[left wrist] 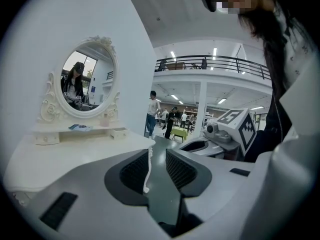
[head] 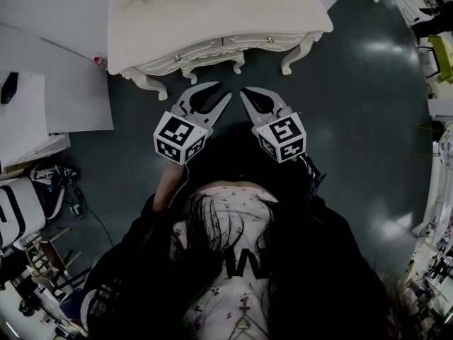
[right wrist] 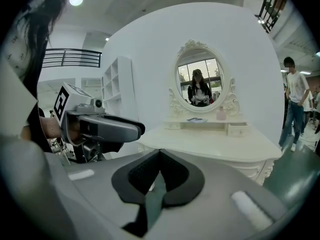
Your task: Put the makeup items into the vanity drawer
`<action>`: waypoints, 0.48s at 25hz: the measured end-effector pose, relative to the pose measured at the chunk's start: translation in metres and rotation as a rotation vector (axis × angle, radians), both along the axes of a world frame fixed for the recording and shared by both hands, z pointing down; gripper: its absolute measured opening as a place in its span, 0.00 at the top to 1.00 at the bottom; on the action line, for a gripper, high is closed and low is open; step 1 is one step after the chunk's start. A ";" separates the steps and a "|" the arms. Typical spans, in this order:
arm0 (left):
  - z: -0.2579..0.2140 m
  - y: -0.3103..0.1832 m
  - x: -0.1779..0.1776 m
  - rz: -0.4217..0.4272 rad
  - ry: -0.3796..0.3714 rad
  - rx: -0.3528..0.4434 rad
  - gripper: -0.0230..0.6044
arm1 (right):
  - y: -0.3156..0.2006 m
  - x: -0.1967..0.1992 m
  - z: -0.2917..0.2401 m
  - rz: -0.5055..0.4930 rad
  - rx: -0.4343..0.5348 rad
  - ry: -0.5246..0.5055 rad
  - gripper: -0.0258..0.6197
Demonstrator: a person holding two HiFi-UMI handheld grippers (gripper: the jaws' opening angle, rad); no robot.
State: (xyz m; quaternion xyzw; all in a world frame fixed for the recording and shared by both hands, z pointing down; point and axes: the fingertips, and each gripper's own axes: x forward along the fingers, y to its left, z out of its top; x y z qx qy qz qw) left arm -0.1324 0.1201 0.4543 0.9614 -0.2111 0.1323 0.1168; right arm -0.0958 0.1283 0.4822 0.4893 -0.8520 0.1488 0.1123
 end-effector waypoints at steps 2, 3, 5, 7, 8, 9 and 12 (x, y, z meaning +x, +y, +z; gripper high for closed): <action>-0.001 0.000 -0.002 -0.001 0.004 0.001 0.79 | 0.000 -0.003 -0.001 -0.006 0.004 0.009 0.95; -0.002 0.000 -0.002 -0.001 0.005 0.001 0.79 | 0.001 -0.003 -0.002 -0.008 0.005 0.012 0.95; -0.003 -0.001 -0.002 -0.001 0.007 0.000 0.79 | 0.000 -0.003 -0.003 -0.009 0.004 0.017 0.95; -0.004 -0.002 0.001 0.003 0.009 0.000 0.79 | -0.001 -0.001 -0.003 -0.007 0.002 0.019 0.95; -0.004 -0.003 0.002 0.005 0.010 0.000 0.79 | -0.002 0.001 -0.003 -0.005 0.002 0.019 0.95; -0.003 -0.004 0.004 0.008 0.010 0.000 0.79 | -0.003 0.002 -0.003 -0.004 0.002 0.020 0.95; -0.002 -0.006 0.009 0.017 0.008 0.000 0.79 | -0.006 0.007 -0.002 0.002 0.000 0.020 0.95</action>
